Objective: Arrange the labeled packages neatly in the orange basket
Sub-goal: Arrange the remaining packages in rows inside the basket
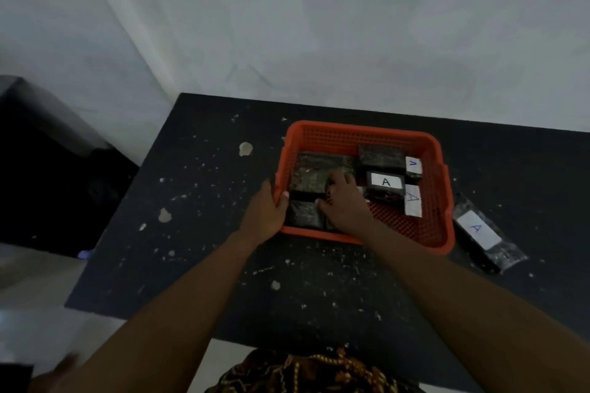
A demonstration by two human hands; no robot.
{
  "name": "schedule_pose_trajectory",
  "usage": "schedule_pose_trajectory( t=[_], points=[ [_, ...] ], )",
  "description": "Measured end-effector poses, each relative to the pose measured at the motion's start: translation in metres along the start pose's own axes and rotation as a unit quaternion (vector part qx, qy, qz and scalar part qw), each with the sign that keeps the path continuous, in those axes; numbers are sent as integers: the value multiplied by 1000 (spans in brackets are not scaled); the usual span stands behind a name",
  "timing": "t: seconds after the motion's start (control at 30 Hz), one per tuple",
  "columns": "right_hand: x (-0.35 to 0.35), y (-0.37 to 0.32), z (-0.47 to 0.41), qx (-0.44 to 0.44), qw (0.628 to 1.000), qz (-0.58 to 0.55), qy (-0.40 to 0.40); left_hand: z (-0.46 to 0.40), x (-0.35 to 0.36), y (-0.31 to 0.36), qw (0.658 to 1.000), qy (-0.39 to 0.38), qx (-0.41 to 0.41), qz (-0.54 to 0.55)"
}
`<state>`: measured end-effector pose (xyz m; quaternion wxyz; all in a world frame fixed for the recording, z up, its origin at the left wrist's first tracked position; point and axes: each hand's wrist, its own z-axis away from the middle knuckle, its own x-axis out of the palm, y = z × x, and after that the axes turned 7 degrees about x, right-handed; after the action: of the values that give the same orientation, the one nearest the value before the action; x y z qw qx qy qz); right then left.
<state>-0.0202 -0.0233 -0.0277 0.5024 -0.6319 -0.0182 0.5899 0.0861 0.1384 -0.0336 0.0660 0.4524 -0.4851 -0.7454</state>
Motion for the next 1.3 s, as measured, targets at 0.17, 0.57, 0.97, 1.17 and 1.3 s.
schedule_pose_trajectory(
  t=[0.17, 0.57, 0.97, 1.17, 1.3],
  points=[
    [6, -5, -24, -14, 989, 146, -16, -11, -2, 0, 999, -22, 23, 7],
    [12, -22, -52, -71, 970, 223, -69, -19, 2, -5, 999, -19, 39, 19],
    [-27, -3, -31, 48, 979, -196, -16, -19, 4, -3, 999, 1, 44, 3],
    [-28, 1, -20, 33, 964, -262, -27, -18, 5, -3, 999, 9, 42, -11],
    [-27, 6, -18, 38, 968, -248, -25, -18, 6, -3, 999, 5, 39, -7]
  ],
)
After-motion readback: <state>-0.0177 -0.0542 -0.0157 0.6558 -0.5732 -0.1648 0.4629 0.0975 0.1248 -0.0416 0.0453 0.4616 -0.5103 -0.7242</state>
